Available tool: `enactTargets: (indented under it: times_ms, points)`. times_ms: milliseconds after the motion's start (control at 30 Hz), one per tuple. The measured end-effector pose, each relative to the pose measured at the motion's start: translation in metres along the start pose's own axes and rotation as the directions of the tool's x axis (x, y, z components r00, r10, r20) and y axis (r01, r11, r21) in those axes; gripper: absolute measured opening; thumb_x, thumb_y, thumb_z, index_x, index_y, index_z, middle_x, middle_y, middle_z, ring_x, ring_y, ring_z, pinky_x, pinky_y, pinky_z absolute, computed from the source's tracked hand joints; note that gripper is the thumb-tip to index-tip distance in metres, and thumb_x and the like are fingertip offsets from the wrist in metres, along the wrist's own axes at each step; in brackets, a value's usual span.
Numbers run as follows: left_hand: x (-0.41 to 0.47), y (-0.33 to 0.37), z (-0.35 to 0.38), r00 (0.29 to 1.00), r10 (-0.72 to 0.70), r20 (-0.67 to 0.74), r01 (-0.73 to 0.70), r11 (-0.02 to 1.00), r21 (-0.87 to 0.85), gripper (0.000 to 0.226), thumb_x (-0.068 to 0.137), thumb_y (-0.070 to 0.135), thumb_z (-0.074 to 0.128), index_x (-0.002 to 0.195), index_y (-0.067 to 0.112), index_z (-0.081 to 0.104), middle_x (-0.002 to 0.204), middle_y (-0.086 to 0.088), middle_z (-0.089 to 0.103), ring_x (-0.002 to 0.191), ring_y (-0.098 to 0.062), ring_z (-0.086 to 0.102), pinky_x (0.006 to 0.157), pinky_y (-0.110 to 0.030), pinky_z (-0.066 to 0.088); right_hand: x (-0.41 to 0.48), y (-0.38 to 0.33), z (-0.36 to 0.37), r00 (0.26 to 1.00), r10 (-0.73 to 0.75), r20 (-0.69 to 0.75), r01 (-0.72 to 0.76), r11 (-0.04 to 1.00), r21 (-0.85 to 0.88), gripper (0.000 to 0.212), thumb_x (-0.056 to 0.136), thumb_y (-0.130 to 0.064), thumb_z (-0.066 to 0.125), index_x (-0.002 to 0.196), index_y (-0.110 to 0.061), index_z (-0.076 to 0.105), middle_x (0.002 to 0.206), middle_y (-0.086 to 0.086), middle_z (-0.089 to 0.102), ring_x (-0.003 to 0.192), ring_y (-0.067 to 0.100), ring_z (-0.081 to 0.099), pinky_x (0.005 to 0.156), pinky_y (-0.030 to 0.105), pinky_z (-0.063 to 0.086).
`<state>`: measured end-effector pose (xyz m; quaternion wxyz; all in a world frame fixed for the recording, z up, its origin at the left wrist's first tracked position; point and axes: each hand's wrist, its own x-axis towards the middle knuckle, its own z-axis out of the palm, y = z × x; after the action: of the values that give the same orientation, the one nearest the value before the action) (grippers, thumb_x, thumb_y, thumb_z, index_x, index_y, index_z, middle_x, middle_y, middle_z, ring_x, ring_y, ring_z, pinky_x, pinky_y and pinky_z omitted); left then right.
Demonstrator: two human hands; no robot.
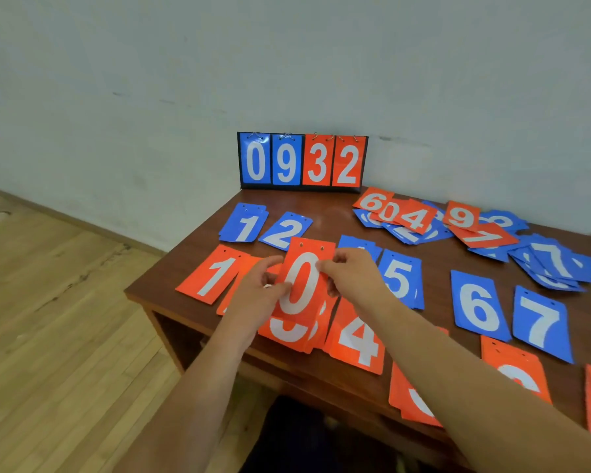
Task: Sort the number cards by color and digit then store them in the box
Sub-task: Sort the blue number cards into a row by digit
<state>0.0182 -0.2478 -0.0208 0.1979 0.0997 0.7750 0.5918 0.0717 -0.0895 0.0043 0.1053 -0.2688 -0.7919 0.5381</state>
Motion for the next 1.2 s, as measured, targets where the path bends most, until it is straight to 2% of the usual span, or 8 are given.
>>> enactTargets:
  times_ms: [233,333,400,467,600,800,1000,1200]
  points:
    - [0.026,-0.021,-0.076,0.98,0.151,-0.133,-0.122,0.971,0.205,0.025,0.093,0.015,0.064,0.105,0.036,0.067,0.104,0.005,0.063,0.099,-0.016,0.061,0.07,-0.024,0.049,0.009,-0.023,0.076,0.997,-0.018,0.069,0.015,0.999,0.041,0.014,0.093,-0.013,0.062,0.086,-0.001,0.063,0.073,0.018,0.068,0.056,0.019,0.064,0.069,0.042,0.061]
    - [0.042,-0.03,-0.119,0.969,0.158,-0.19,-0.127,0.978,0.165,0.033,0.091,0.002,0.06,0.094,0.034,0.069,0.097,0.001,0.066,0.09,-0.017,0.061,0.068,-0.025,0.047,0.015,-0.027,0.114,0.978,-0.184,0.096,0.195,0.973,-0.125,0.01,0.092,-0.015,0.058,0.092,-0.008,0.065,0.088,0.005,0.069,0.072,0.014,0.065,0.064,0.03,0.057]
    - [0.052,-0.036,-0.144,0.961,0.146,-0.236,-0.107,0.98,0.17,0.034,0.09,-0.002,0.057,0.099,0.029,0.068,0.097,-0.001,0.068,0.089,-0.019,0.064,0.066,-0.024,0.048,0.015,-0.022,0.135,0.922,-0.327,0.206,0.382,0.855,-0.35,0.028,0.095,-0.025,0.054,0.118,-0.015,0.063,0.117,0.001,0.064,0.101,0.016,0.062,0.083,0.028,0.054]
    - [0.061,-0.039,-0.163,0.954,0.129,-0.27,-0.073,0.975,0.21,0.032,0.092,-0.001,0.056,0.109,0.024,0.066,0.1,0.0,0.068,0.089,-0.017,0.066,0.062,-0.021,0.048,0.017,-0.014,0.153,0.838,-0.391,0.38,0.543,0.657,-0.523,0.046,0.097,-0.036,0.048,0.14,-0.02,0.048,0.146,0.004,0.046,0.135,0.023,0.042,0.113,0.04,0.035]
    - [0.085,-0.051,-0.187,0.935,0.133,-0.328,0.0,0.926,0.377,0.035,0.092,0.002,0.053,0.116,0.024,0.064,0.105,-0.003,0.064,0.094,-0.02,0.062,0.066,-0.022,0.045,0.016,0.002,0.174,0.784,-0.314,0.536,0.62,0.459,-0.637,0.054,0.099,-0.052,0.035,0.15,-0.035,0.03,0.162,0.002,0.019,0.15,0.024,0.01,0.121,0.05,0.006]
    - [0.108,-0.072,-0.197,0.931,0.181,-0.316,0.068,0.768,0.637,0.04,0.098,0.008,0.047,0.136,0.012,0.058,0.136,-0.013,0.059,0.123,-0.03,0.055,0.101,-0.036,0.044,0.017,0.008,0.172,0.782,-0.328,0.529,0.622,0.453,-0.639,0.049,0.099,-0.051,0.036,0.145,-0.036,0.039,0.159,-0.001,0.027,0.148,0.022,0.018,0.122,0.049,0.009]
    - [0.112,-0.077,-0.191,0.922,0.286,-0.259,0.005,0.662,0.749,0.031,0.097,0.01,0.055,0.124,0.015,0.068,0.128,-0.01,0.061,0.115,-0.027,0.058,0.102,-0.038,0.048,0.014,0.001,0.173,0.804,-0.286,0.521,0.592,0.467,-0.657,0.046,0.098,-0.048,0.041,0.143,-0.037,0.041,0.158,-0.002,0.029,0.148,0.022,0.019,0.121,0.053,0.007]
    - [0.1,-0.069,-0.186,0.904,0.324,-0.278,-0.025,0.69,0.723,0.028,0.099,0.018,0.052,0.122,0.019,0.068,0.135,-0.006,0.056,0.124,-0.024,0.05,0.104,-0.035,0.042,0.01,-0.008,0.163,0.813,-0.317,0.488,0.578,0.532,-0.618,0.049,0.099,-0.046,0.042,0.147,-0.035,0.038,0.161,-0.001,0.023,0.15,0.02,0.013,0.122,0.051,0.006]
